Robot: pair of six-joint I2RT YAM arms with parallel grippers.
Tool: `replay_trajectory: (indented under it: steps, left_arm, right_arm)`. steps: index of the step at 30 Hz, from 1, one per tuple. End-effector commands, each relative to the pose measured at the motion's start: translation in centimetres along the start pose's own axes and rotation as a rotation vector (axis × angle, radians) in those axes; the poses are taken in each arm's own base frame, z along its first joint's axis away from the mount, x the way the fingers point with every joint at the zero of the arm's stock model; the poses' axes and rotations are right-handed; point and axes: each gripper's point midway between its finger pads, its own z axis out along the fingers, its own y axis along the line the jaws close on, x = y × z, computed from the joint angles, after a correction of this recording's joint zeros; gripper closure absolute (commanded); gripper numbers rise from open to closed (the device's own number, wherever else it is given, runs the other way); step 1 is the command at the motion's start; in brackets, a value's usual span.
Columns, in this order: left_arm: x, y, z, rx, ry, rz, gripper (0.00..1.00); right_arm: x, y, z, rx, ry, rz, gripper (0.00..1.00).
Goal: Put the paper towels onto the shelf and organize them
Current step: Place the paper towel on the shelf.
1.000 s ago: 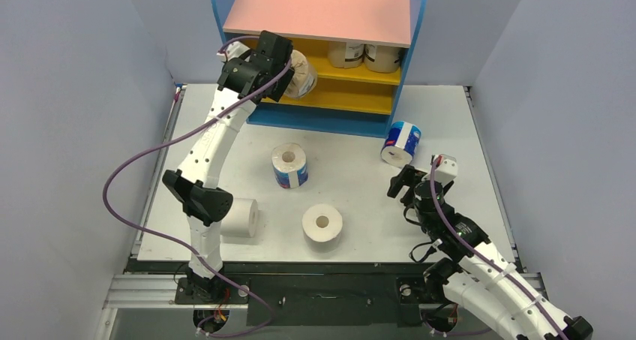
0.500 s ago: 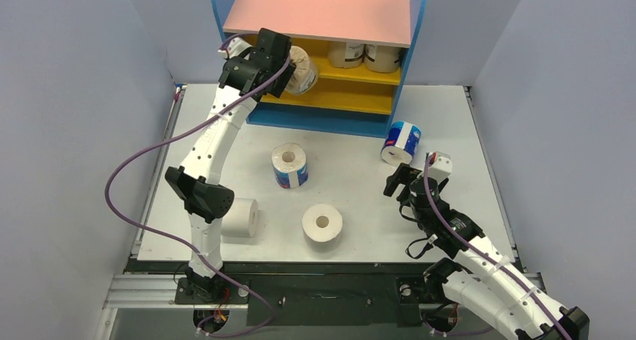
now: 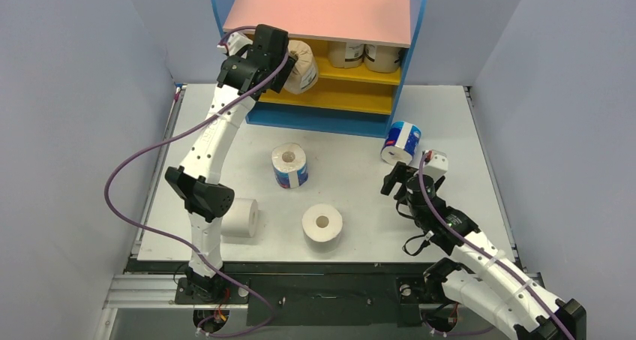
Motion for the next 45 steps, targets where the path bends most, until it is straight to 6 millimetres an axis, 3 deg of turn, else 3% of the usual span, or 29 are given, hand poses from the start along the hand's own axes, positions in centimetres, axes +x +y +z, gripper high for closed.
replay_trajectory:
  steps: [1,8,14,20,24,29,35,45]
  left_arm:
    - [-1.6,-3.6,0.2,0.125,-0.036,-0.072,0.57]
    - [-1.7,-4.2,0.4,0.153,-0.019,-0.080,0.57]
    - [-1.2,-5.7,0.3,0.222,0.014,-0.061,0.55]
    - [-0.6,-6.1,0.6,0.243,0.037,-0.045,0.54]
    - [-0.2,-6.3,0.9,0.253,0.051,-0.044,0.54]
    - [-0.2,-6.3,1.1,0.255,0.055,-0.043,0.52]
    - [-0.2,-6.9,1.2,0.281,0.059,-0.046,0.47]
    - [-0.8,-7.1,2.0,0.304,0.055,-0.055,0.44]
  right_arm:
    - [-2.4,2.3,0.0,-0.060,-0.051,0.051,0.20]
    - [-4.3,4.9,0.7,-0.117,-0.078,0.088,0.21]
    - [-6.8,8.7,2.4,-0.195,-0.129,0.134,0.21]
    - [-10.4,12.3,3.7,-0.243,-0.207,0.165,0.21]
    - [-11.6,14.2,5.0,-0.288,-0.285,0.189,0.22]
    - [-12.3,16.7,6.6,-0.320,-0.297,0.109,0.22]
    - [-14.6,19.6,7.5,-0.373,-0.352,0.087,0.21]
    - [-15.1,21.7,8.3,-0.421,-0.345,0.071,0.23]
